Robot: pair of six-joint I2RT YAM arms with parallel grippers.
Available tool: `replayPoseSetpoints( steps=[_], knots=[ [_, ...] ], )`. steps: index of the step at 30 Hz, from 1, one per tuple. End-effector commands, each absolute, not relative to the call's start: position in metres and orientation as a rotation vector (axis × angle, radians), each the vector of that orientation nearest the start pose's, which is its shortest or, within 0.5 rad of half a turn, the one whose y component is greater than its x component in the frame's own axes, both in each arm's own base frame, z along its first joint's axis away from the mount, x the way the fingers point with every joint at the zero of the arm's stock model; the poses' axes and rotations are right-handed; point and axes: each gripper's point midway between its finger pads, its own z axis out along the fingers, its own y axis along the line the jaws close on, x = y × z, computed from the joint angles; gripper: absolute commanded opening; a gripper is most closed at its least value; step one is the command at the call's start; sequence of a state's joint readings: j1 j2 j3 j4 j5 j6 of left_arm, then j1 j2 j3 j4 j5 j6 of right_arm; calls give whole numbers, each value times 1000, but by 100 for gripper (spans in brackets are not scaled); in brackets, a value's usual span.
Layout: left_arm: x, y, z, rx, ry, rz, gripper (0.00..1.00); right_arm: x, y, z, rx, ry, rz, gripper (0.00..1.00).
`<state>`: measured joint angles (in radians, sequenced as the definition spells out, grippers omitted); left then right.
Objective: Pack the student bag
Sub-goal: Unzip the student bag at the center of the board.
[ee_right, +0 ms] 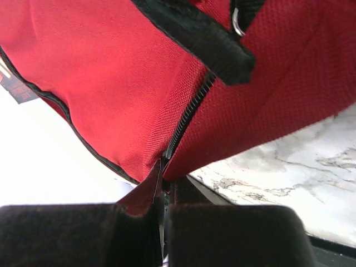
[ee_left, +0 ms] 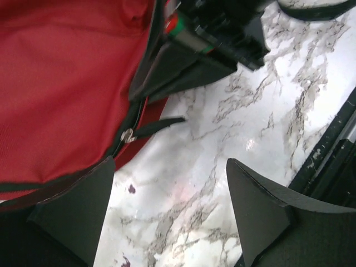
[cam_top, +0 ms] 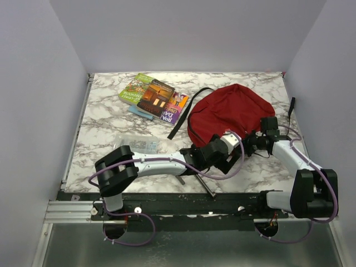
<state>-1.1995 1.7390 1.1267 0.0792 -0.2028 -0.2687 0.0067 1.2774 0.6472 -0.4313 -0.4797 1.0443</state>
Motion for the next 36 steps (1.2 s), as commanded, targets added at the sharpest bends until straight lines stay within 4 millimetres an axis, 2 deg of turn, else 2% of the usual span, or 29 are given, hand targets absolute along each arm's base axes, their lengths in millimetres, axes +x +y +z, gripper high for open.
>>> replayPoseSetpoints(
  steps=[1, 4, 6, 10, 11, 13, 16, 20, 27, 30, 36],
  knots=[
    [217, -467, 136, 865, 1917, -492, 79, 251, 110, 77, 1255, 2524, 896, 1],
    [212, -466, 135, 752, 2016, -512, 74, 249, 111, 78, 1290, 2509, 907, 1],
    [209, -464, 142, 635, 2149, -582, 72, 248, 114, 79, 1319, 2516, 931, 1],
    [194, -468, 165, 406, 2385, -853, 67, 249, 121, 86, 1351, 2453, 1028, 1],
    [193, -467, 166, 327, 2450, -925, 62, 250, 122, 88, 1356, 2438, 1051, 1],
    [182, -468, 163, 123, 2605, -1085, 58, 249, 124, 90, 1379, 2418, 1083, 0],
    [168, -477, 157, -54, 2707, -1286, 55, 249, 125, 96, 1403, 2381, 1110, 1],
    [161, -480, 149, -233, 2758, -1396, 54, 251, 124, 101, 1432, 2340, 1117, 1],
    [181, -491, 144, -458, 2714, -1509, 52, 248, 124, 96, 1464, 2323, 1122, 1],
    [189, -495, 140, -486, 2689, -1501, 52, 247, 124, 95, 1462, 2326, 1118, 1],
    [202, -489, 120, -578, 2665, -1437, 51, 247, 123, 97, 1449, 2325, 1110, 1]
  ],
)
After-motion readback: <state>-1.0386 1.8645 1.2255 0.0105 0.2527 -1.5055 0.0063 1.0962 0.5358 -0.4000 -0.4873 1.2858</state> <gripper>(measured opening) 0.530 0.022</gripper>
